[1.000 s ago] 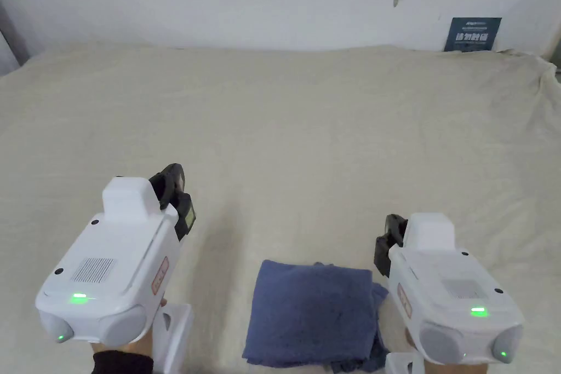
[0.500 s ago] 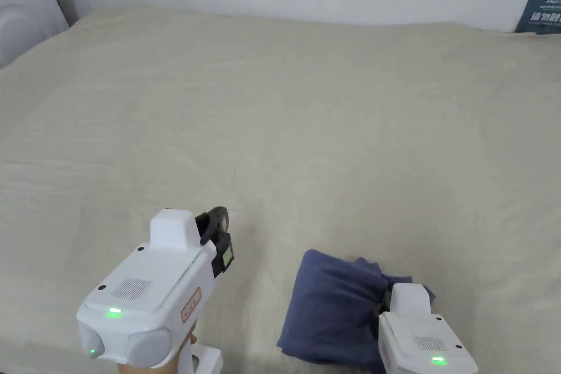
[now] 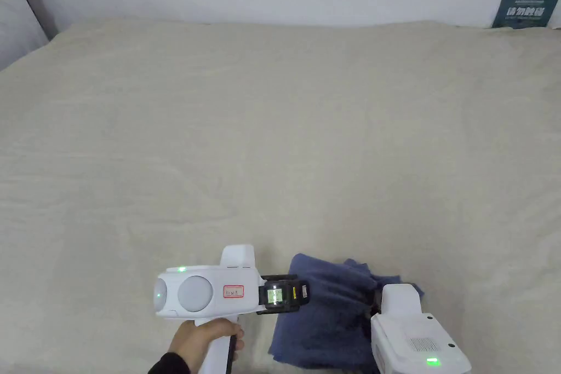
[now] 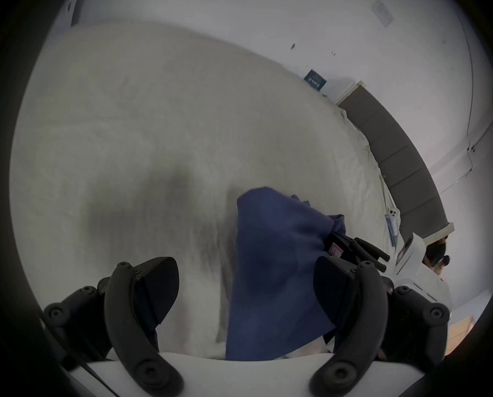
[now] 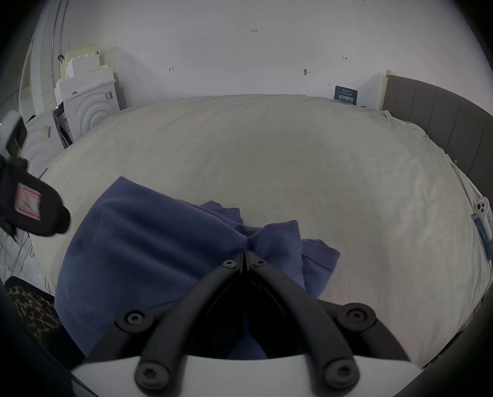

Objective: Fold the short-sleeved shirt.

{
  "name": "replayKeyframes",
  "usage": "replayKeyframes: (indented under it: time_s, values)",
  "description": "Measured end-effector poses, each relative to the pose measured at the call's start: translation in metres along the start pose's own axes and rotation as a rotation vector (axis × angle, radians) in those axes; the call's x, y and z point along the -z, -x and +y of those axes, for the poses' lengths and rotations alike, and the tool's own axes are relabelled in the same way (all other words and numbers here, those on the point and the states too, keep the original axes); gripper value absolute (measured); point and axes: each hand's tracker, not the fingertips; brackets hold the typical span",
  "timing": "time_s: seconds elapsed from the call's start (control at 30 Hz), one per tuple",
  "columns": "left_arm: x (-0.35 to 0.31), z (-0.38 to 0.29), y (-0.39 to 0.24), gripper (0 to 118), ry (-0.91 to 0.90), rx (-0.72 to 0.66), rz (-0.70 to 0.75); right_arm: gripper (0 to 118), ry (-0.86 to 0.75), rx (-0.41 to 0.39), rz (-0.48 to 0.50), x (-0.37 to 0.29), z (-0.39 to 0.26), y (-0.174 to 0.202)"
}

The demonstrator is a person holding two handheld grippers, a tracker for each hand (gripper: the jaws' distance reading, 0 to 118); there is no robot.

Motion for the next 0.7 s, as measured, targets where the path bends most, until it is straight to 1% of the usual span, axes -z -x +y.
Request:
replayKeyframes:
  time_s: [0.03, 0.07, 0.1, 0.17, 0.23, 0.27, 0.3, 0.37, 0.47, 0.5, 0.57, 0.7]
  values:
    - [0.006, 0.004, 0.004, 99, 0.021, -0.018, -0.029, 0, 0.000, -0.002, 0.002, 0.000, 0.000, 0.000]
    - [0.011, 0.006, 0.007, 94, 0.033, -0.040, -0.047, 0, -0.001, -0.006, 0.004, 0.000, 0.000, 0.000]
    - [0.017, 0.008, 0.011, 82, 0.049, -0.055, -0.073, 0, -0.002, -0.009, 0.006, -0.001, 0.000, 0.000]
    - [0.025, 0.012, 0.014, 65, 0.076, -0.065, -0.087, 0, -0.002, -0.009, 0.010, -0.001, 0.000, -0.001]
    - [0.032, 0.011, 0.017, 44, 0.103, -0.062, -0.116, 0, -0.002, -0.007, 0.014, -0.001, 0.000, -0.002]
    - [0.034, 0.011, 0.018, 36, 0.113, -0.057, -0.141, 0, -0.001, -0.008, 0.015, -0.001, 0.000, -0.002]
    - [0.035, 0.011, 0.018, 31, 0.122, -0.054, -0.158, 0, -0.001, -0.008, 0.016, -0.001, 0.000, -0.002]
    - [0.036, 0.008, 0.019, 24, 0.126, -0.044, -0.152, 0, -0.001, -0.009, 0.019, -0.001, 0.000, -0.003]
    - [0.034, 0.008, 0.018, 22, 0.121, -0.054, -0.163, 0, 0.003, 0.001, 0.027, -0.001, 0.002, -0.005]
    - [0.031, 0.008, 0.015, 17, 0.112, -0.052, -0.166, 0, 0.007, 0.007, 0.035, -0.002, 0.004, -0.007]
    - [0.026, 0.008, 0.007, 15, 0.088, -0.009, -0.151, 0, 0.016, 0.017, 0.045, -0.003, 0.007, -0.010]
    - [0.006, 0.015, 0.008, 13, 0.023, -0.033, -0.195, 0, -0.007, 0.040, 0.054, -0.017, 0.018, -0.015]
